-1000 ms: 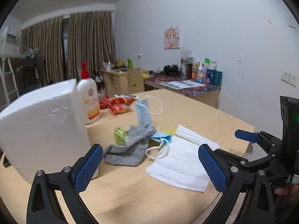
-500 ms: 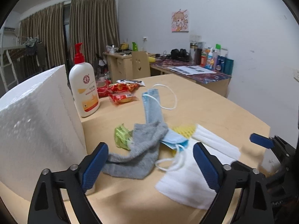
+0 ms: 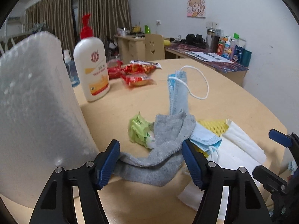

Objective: Organize soft objects
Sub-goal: 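Move the left gripper to the grey sock and close on it, then lift the grey sock with the left gripper while the right gripper grasps the white cloth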

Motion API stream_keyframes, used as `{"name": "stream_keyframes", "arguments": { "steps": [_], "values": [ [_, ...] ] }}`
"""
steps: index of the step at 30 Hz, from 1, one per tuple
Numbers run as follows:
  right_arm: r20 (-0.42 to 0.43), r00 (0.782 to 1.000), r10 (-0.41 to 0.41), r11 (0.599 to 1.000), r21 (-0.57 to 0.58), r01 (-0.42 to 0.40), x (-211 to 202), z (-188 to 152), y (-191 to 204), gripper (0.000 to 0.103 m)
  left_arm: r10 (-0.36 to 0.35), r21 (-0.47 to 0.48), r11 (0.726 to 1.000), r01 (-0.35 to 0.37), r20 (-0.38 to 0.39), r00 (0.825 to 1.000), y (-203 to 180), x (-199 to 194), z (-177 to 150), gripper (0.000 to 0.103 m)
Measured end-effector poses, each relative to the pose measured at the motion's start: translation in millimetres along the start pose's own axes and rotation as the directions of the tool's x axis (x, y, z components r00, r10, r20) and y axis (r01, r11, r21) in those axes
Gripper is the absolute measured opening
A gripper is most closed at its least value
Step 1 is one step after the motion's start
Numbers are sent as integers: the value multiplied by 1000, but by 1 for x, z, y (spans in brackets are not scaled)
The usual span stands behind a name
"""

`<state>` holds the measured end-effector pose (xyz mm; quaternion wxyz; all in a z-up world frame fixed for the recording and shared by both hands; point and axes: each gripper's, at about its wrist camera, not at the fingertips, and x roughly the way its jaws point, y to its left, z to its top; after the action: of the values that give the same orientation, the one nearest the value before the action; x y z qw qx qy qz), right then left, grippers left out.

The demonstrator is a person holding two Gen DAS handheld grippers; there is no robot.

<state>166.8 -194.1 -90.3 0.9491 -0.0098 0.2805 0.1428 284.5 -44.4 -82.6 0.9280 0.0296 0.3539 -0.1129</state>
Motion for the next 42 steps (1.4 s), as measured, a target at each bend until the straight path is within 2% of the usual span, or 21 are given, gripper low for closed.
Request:
{"name": "stream_keyframes", "arguments": {
  "steps": [2, 3, 5, 8, 10, 14, 18, 23, 32, 33, 34, 36, 37, 38, 40, 41, 42],
  "values": [
    [-3, 1000, 4, 1000, -7, -4, 2, 1, 0, 103, -7, 14, 1000, 7, 0, 1000, -2, -1, -2, 62],
    [-6, 1000, 7, 1000, -8, -7, 3, 2, -1, 103, -5, 27, 1000, 5, -2, 1000, -4, -1, -3, 57],
    [-14, 1000, 8, 1000, -8, -8, 5, 3, -2, 103, -13, 34, 999, 14, -14, 1000, -5, 0, -4, 53],
    [-31, 999, 11, 1000, -17, -11, 8, 3, -2, 103, -19, 32, 999, 19, -27, 999, -4, 2, -5, 50],
    [-41, 999, 12, 1000, -25, -13, 11, 2, -1, 103, -21, 38, 999, 22, -35, 999, -5, 2, -6, 44],
    [-58, 998, 15, 1000, -25, -16, 16, 3, -3, 103, -19, 53, 998, 22, -62, 998, -8, 7, -7, 27],
    [-81, 997, 7, 999, -33, -10, 23, 3, -3, 103, -15, 25, 1000, 16, -70, 997, -3, 9, -8, 17],
    [-97, 995, 10, 999, -30, -13, 27, 2, -5, 103, -24, 9, 1000, 25, -60, 998, 0, 5, -7, 13],
    [-113, 993, -14, 1000, -14, 12, 28, -3, -12, 102, -67, 11, 998, 67, -17, 998, 0, -6, -7, 13],
    [-112, 994, -12, 1000, -14, 11, 26, -4, -12, 100, -67, 15, 998, 67, -12, 998, -1, -7, -7, 13],
    [-118, 993, -6, 1000, -16, 4, 25, -5, -13, 94, -68, 19, 997, 68, -11, 998, -1, -7, -7, 13],
    [-138, 990, 13, 1000, -7, -14, 27, -7, -14, 73, -72, 23, 997, 73, -11, 997, -3, -7, -7, 13],
    [-149, 988, 37, 999, 5, -37, 27, -8, -14, 57, -75, 24, 997, 75, -11, 997, -3, -7, -8, 13],
    [-146, 987, 67, 998, 22, -65, 26, -8, -15, 49, -74, 27, 997, 75, -10, 997, -3, -7, -8, 13],
    [-148, 987, 61, 998, 12, -60, 23, -9, -13, 43, -78, 28, 997, 78, -10, 997, -3, -7, -8, 13],
    [-143, 988, 50, 999, 3, -50, 21, -9, -11, 28, -84, 24, 996, 84, -3, 996, -2, -9, -8, 13],
    [-135, 990, 37, 999, 3, -37, 19, -9, -11, 25, -88, 22, 996, 88, 3, 996, -2, -10, -8, 13]
  ]
}}
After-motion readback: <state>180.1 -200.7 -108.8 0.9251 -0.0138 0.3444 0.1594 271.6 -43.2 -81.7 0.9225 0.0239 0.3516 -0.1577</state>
